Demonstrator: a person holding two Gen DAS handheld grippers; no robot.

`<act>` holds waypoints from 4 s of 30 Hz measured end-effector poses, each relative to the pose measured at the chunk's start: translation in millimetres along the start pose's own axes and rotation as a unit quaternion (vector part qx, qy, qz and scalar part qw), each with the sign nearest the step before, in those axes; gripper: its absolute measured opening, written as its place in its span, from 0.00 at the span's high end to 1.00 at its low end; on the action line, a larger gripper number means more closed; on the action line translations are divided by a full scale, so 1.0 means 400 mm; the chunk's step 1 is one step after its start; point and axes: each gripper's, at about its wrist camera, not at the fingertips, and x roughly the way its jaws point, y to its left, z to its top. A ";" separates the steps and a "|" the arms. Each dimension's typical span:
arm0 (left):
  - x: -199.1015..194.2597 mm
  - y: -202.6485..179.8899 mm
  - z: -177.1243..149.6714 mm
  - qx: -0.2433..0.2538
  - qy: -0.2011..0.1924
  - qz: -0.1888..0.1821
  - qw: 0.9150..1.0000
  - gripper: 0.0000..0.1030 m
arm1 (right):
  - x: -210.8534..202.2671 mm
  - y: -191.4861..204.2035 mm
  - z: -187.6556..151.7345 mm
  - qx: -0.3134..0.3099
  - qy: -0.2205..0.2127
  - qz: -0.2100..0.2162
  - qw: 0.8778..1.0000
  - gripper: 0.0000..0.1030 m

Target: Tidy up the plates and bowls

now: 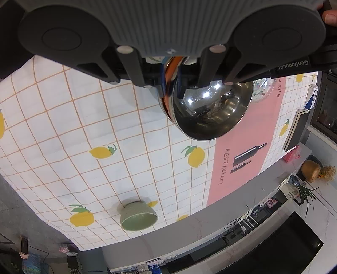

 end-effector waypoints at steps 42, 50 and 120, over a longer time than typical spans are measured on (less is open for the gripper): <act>0.019 -0.204 0.377 0.150 -0.038 -0.087 0.984 0.67 | 0.001 -0.116 0.337 -0.028 -0.086 -0.074 0.993 0.70; 0.195 -0.265 0.522 0.163 -0.009 -0.107 0.981 0.66 | 0.119 -0.166 0.483 -0.026 -0.072 -0.082 0.994 0.70; -0.062 -0.144 0.275 0.057 -0.034 -0.037 0.997 0.92 | -0.073 0.037 0.221 -0.011 -0.064 0.030 0.997 0.93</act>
